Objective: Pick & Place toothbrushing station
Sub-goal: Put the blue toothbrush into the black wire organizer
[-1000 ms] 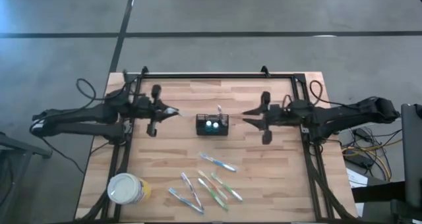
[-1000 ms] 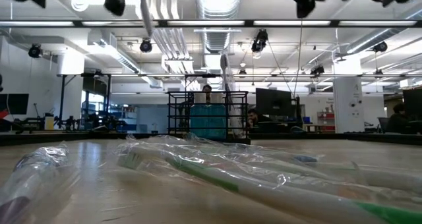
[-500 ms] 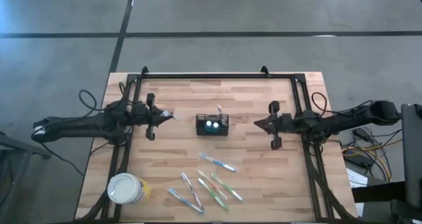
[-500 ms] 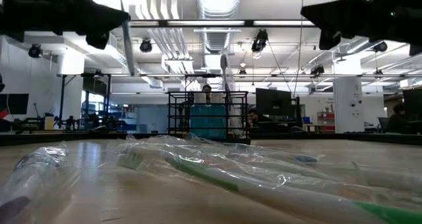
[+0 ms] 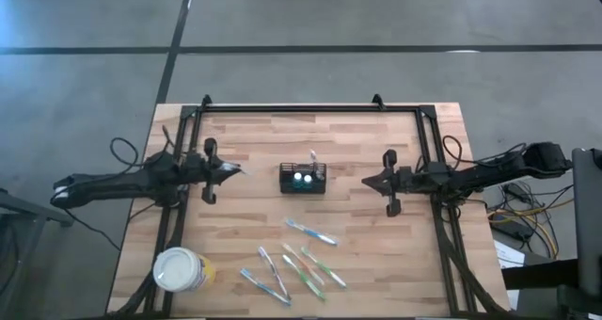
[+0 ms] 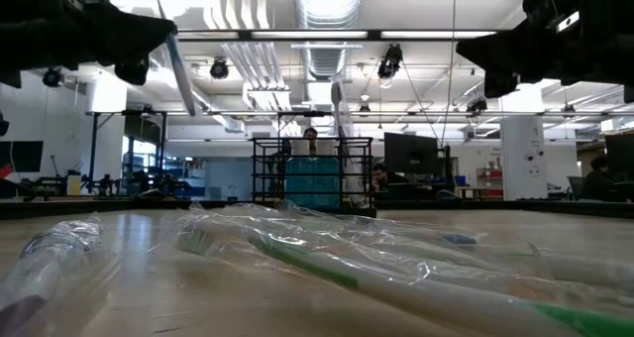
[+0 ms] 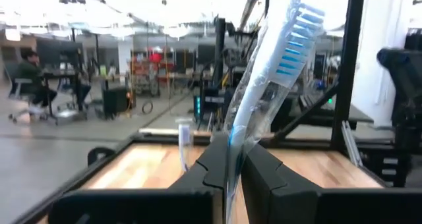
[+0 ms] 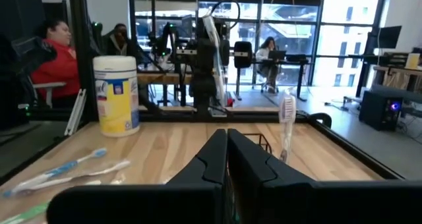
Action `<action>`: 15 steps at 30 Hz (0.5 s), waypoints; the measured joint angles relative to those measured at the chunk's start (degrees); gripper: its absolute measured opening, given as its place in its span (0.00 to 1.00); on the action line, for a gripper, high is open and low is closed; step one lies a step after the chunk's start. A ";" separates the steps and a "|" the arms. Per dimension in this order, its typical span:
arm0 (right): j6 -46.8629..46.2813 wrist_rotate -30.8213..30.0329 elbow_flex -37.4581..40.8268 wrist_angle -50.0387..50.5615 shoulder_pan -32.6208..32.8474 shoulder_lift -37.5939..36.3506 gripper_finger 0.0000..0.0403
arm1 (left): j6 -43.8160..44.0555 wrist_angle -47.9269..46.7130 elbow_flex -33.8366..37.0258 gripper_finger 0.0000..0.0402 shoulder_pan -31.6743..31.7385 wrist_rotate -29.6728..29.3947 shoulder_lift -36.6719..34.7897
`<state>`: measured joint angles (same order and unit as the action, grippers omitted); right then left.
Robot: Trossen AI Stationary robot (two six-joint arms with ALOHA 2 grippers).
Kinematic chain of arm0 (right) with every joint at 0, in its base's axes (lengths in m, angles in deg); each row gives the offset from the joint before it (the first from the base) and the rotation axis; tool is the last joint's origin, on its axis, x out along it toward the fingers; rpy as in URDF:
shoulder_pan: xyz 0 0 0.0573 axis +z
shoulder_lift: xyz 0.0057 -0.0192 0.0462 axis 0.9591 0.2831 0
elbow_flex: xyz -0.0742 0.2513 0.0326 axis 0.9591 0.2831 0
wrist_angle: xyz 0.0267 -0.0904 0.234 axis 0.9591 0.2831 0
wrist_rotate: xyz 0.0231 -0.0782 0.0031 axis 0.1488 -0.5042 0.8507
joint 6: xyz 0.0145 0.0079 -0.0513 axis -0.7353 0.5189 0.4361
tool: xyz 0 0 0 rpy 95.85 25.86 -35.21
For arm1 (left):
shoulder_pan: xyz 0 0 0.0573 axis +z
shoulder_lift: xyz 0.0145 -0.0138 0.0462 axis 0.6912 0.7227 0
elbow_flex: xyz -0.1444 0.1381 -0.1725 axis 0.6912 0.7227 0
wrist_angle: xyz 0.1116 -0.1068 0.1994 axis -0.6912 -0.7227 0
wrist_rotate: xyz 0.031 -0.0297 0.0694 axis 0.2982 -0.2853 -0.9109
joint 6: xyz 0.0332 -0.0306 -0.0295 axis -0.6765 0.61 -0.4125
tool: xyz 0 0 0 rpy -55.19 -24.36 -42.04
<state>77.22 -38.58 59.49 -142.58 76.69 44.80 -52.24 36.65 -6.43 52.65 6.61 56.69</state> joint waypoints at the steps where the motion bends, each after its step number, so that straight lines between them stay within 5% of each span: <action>1: 0.02 0.02 -0.01 0.02 0.00 0.00 0.02 | 0.10 0.21 0.63 0.05 0.00 0.01 -0.37; 9: -0.21 0.02 -0.03 0.04 0.00 0.00 0.02 | 1.04 1.47 2.48 0.05 0.00 0.00 -2.84; 15: -0.22 0.02 -0.08 0.03 -0.02 0.00 0.02 | 2.79 2.51 -3.56 0.05 0.00 0.39 -1.00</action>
<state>77.00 -38.56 59.41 -142.55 76.67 44.80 -49.45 39.16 -9.99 52.65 7.00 55.68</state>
